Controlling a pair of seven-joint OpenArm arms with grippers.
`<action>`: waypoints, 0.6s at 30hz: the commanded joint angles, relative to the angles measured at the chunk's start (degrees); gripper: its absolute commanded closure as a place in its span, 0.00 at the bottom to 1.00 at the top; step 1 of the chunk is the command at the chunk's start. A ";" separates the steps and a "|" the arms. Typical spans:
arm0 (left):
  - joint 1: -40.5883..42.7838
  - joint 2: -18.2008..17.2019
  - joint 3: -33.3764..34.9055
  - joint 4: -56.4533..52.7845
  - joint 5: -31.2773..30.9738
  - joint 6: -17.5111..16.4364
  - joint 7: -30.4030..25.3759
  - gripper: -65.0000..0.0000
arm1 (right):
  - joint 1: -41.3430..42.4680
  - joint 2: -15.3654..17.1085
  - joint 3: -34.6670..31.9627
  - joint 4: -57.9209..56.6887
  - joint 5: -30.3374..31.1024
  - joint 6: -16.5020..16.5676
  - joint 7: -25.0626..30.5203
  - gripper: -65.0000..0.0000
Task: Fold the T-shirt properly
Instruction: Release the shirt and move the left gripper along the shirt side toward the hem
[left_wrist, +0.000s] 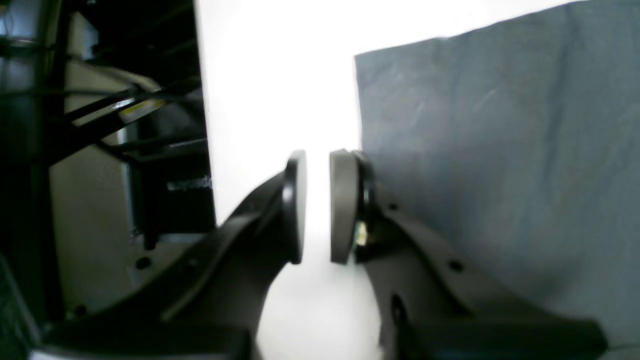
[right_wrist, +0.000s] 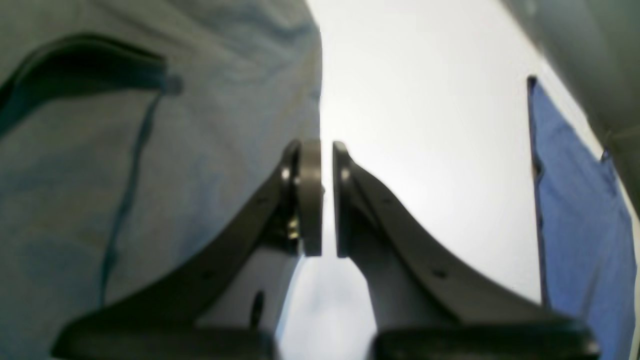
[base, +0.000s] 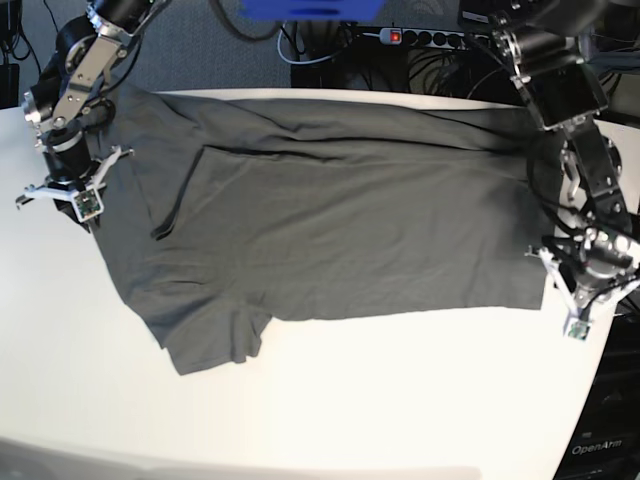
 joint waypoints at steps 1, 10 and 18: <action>-2.05 -1.01 0.10 0.21 -0.05 0.52 -1.02 0.87 | 0.82 0.53 -0.03 0.30 1.27 -0.53 1.69 0.94; -9.70 -2.68 0.62 -12.18 -0.05 0.60 -1.02 0.68 | 0.56 0.88 0.23 -3.04 1.18 -0.53 1.96 0.95; -12.52 -2.68 0.71 -17.28 -0.05 0.60 -3.83 0.21 | 0.38 0.88 0.41 -2.95 1.18 -0.53 1.96 0.95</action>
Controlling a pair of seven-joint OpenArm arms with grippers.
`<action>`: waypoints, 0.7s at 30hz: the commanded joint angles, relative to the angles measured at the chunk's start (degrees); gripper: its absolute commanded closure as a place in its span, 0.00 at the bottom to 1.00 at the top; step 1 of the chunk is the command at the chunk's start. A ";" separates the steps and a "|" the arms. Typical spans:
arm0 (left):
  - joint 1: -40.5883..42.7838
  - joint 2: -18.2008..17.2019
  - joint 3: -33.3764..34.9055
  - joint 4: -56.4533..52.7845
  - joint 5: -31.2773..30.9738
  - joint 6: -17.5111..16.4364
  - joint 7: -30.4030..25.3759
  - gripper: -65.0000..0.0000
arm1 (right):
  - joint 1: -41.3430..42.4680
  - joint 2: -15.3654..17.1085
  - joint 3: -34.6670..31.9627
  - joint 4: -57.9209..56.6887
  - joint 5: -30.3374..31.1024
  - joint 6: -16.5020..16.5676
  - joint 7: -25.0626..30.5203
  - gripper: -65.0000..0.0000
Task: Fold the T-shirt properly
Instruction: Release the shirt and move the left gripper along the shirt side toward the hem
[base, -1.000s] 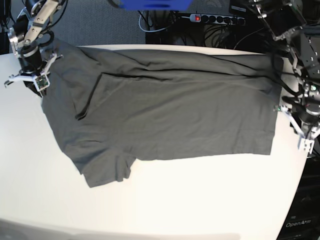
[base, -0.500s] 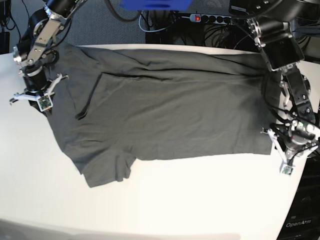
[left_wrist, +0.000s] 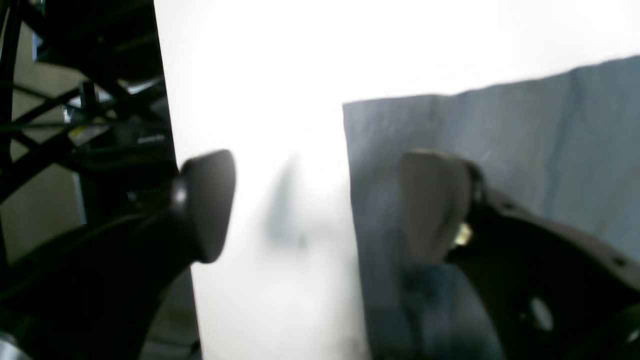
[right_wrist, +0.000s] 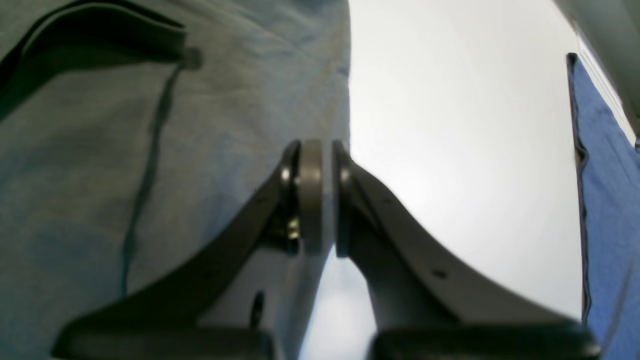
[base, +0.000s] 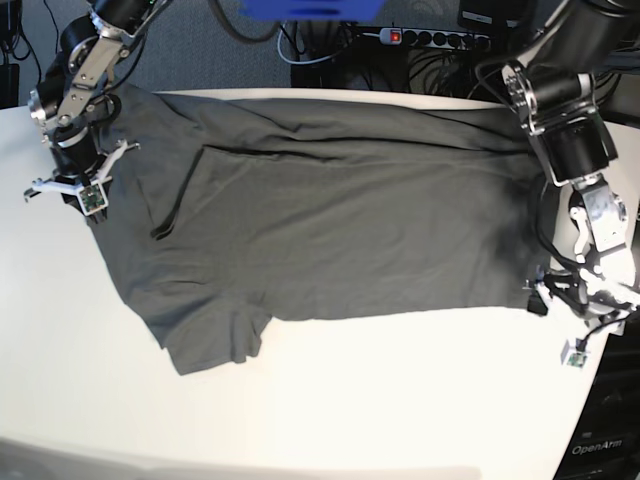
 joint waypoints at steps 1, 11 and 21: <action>-2.16 -0.78 0.06 -0.64 -0.09 0.30 -0.81 0.21 | 0.34 0.73 0.13 1.05 1.22 -0.49 1.32 0.95; -6.11 -1.30 0.06 -14.09 -0.09 0.30 -6.44 0.21 | 0.07 0.73 0.21 1.05 1.22 -0.49 1.06 0.95; -13.59 -4.38 0.06 -26.92 -0.09 0.39 -10.40 0.21 | -0.98 0.73 0.30 1.31 1.22 -0.49 1.06 0.95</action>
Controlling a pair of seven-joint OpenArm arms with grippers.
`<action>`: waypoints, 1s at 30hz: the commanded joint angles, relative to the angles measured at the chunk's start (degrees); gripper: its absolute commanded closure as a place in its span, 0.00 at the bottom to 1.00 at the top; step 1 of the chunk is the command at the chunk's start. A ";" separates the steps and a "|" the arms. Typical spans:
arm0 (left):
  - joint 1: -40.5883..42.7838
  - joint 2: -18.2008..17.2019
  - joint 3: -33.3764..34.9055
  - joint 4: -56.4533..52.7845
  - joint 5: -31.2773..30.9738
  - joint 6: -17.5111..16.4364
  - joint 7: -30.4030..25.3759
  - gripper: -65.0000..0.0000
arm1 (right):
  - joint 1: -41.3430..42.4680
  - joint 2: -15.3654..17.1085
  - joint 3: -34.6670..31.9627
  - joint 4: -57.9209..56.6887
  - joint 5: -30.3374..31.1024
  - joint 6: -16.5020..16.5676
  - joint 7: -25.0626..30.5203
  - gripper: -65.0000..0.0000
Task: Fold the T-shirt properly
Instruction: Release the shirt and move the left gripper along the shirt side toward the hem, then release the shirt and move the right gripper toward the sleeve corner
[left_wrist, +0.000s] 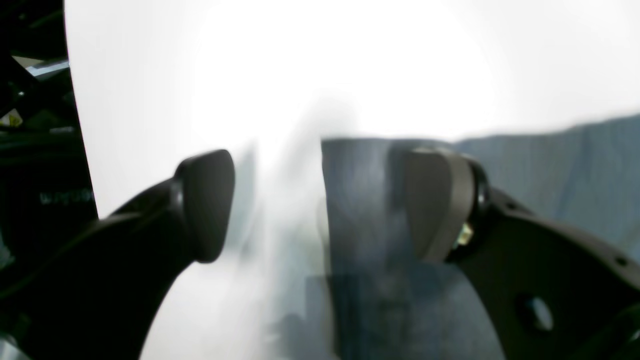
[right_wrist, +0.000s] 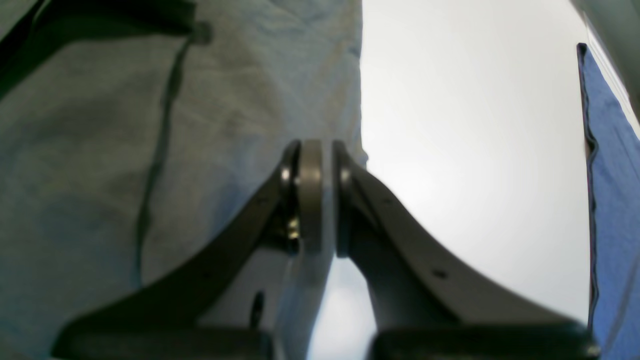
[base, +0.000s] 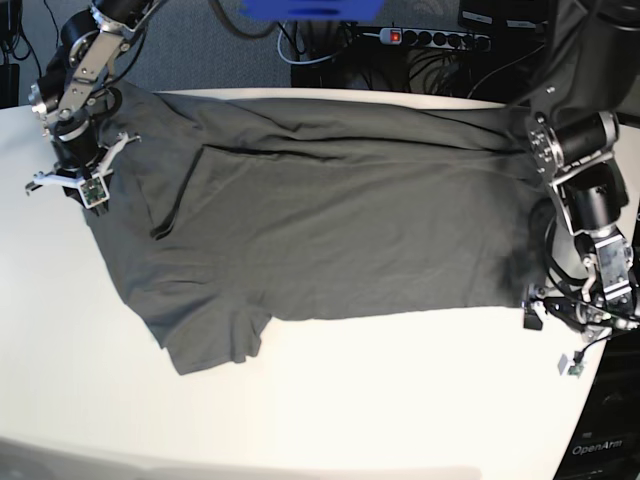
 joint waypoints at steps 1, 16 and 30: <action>-2.05 -0.93 -0.05 -0.33 -0.29 -0.01 -0.91 0.21 | 0.40 0.75 0.19 1.22 1.02 -0.51 1.08 0.95; -3.54 -1.02 -0.05 -8.33 -0.29 3.95 -6.80 0.21 | -0.40 0.75 2.21 1.31 1.02 -0.51 1.43 0.95; -3.72 -0.84 -0.05 -8.42 -0.29 4.21 -6.80 0.21 | -0.83 0.75 2.21 1.40 1.02 -0.51 1.52 0.95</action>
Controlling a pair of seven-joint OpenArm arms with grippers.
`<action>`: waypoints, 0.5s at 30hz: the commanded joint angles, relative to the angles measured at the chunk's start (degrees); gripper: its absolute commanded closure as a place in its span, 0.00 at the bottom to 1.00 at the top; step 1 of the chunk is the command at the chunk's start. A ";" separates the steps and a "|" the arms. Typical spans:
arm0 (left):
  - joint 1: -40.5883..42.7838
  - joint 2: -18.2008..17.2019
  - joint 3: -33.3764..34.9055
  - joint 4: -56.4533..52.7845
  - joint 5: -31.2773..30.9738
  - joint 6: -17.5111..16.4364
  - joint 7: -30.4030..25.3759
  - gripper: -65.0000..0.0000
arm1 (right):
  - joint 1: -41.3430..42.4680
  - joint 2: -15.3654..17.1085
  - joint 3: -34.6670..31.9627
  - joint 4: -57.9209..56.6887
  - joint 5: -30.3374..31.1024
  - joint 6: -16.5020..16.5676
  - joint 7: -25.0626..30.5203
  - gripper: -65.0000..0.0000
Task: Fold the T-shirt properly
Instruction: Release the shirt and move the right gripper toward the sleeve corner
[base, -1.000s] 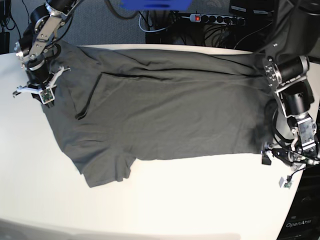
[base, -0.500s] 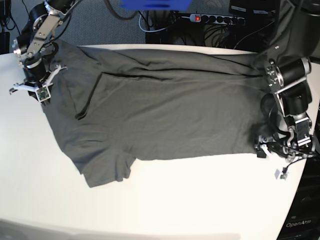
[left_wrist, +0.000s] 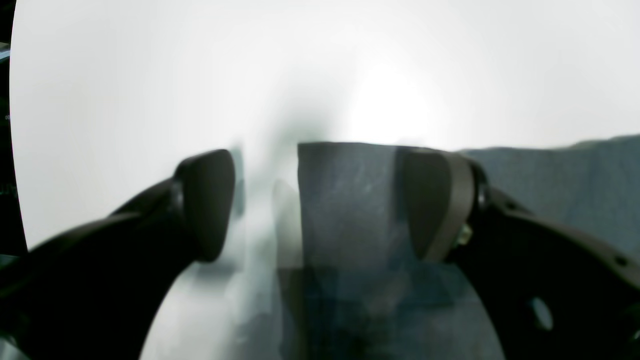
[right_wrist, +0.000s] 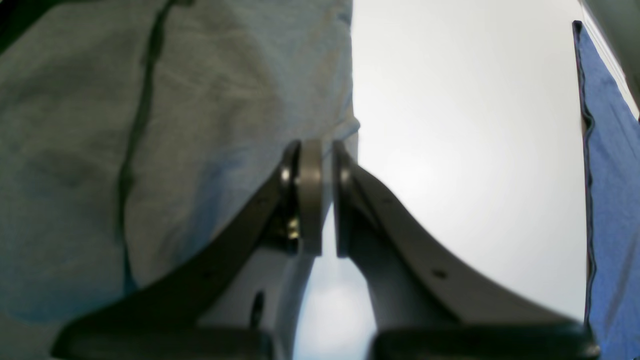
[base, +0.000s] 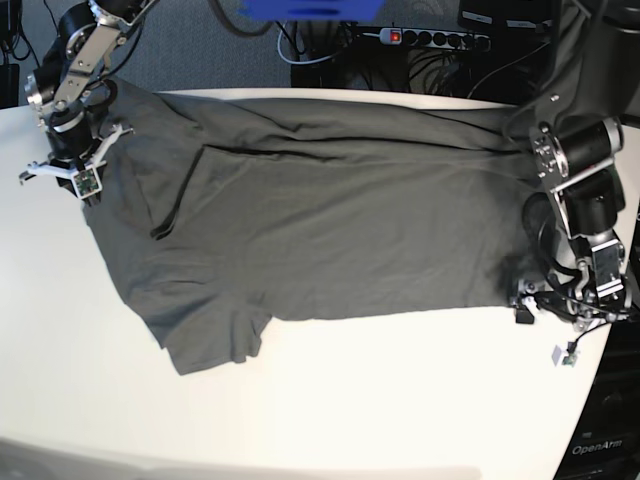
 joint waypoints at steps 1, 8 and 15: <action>-1.97 -0.71 -0.05 0.79 -0.31 0.34 -0.86 0.21 | 0.24 0.73 0.23 1.27 1.02 -0.49 1.30 0.95; -1.97 -0.80 -0.14 -2.99 -0.31 0.34 -1.91 0.21 | -0.38 0.73 0.23 1.27 1.02 -0.49 1.30 0.95; -1.97 -0.88 -0.14 -3.17 -0.31 0.43 -3.41 0.21 | -0.47 0.73 0.23 1.27 1.02 -0.49 1.30 0.95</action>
